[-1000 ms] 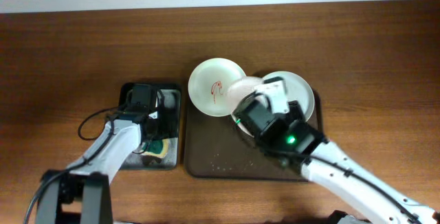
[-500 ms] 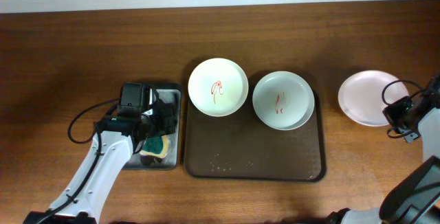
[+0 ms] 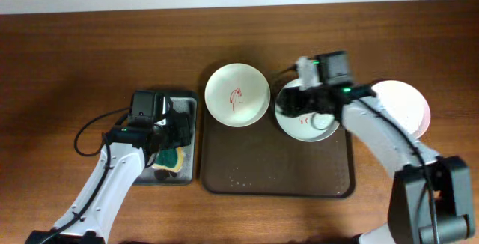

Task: Clean dirty plates on tray and stack at the side
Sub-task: 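Grasp the left plate's rim with right gripper and pull it forward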

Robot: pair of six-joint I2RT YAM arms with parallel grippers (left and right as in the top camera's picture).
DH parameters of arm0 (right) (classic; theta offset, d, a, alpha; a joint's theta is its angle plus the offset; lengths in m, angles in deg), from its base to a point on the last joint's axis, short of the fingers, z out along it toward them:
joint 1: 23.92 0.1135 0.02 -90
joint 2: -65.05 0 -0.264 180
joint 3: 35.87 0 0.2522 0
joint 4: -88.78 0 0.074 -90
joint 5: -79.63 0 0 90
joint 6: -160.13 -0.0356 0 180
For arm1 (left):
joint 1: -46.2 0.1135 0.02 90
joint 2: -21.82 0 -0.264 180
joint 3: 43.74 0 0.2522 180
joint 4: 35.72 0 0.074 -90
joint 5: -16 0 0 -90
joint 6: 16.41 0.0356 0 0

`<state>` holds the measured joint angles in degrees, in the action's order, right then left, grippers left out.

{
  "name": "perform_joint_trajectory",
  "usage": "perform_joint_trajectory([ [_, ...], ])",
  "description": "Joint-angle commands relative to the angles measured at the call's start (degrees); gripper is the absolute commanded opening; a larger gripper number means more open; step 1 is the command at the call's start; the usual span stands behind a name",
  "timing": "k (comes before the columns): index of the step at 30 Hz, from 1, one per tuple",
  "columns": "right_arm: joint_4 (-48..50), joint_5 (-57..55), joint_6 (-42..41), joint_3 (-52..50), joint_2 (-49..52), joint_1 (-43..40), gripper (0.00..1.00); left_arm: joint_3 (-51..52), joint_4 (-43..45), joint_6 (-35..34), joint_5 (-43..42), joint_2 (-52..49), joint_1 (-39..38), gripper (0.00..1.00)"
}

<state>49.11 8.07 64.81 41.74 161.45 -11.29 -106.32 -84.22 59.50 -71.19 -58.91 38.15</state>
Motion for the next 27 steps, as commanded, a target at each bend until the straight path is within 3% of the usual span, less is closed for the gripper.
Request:
perform_joint_trajectory([
  [1, 6.82, -9.73, 1.92, 2.21, 0.35, 4.28, 0.75, -0.68, -0.13, 0.28, -0.46, 0.37, 0.24, 0.99],
  [3, 14.38, -12.7, 1.88, 2.21, 2.54, 6.58, 0.74, -0.68, -0.59, 0.28, -0.46, 0.37, 0.24, 0.99],
  [8, 20.79, -11.39, 1.86, 2.21, 13.14, 8.11, 0.69, -0.68, -0.76, 0.28, -0.46, 0.37, 0.24, 0.99],
  [11, 22.43, -11.23, 0.35, 2.21, 15.52, 8.41, 0.34, -0.68, -0.9, 0.28, -0.46, 0.37, 0.24, 0.99],
  [15, 18.78, -5.64, 0.35, 2.23, 15.45, 8.41, 0.07, -0.68, -0.92, 0.28, -0.46, 0.37, 0.24, 0.99],
  [16, 15.13, -4.7, -1.14, 2.23, 14.12, 8.41, 0.04, -0.68, -0.94, 0.28, -0.44, 0.37, 0.24, 0.99],
  [17, 12.35, -4.68, -1.16, 2.23, 13.0, 8.41, 0.04, -0.68, -0.92, 0.28, -0.44, 0.37, 0.24, 0.99],
  [20, -10.47, -0.81, -3.34, 2.21, 7.8, 8.41, 0.04, -0.68, -0.87, 0.28, -0.44, 0.37, 0.24, 0.99],
  [23, -22.53, 0.48, -4.22, 1.7, 7.96, 8.44, 0.04, -0.68, -1.09, 0.28, -0.46, 0.37, 0.22, 0.99],
  [24, -24.59, 0.46, -4.2, 1.7, 7.96, 8.44, 0.18, -0.68, -1.73, 0.26, -0.55, 0.37, 0.2, 0.99],
  [27, -25.4, 0.42, -4.2, 1.38, 8.0, 8.41, 0.23, -0.68, -3.02, 0.28, -0.66, 0.37, 0.07, 0.99],
])
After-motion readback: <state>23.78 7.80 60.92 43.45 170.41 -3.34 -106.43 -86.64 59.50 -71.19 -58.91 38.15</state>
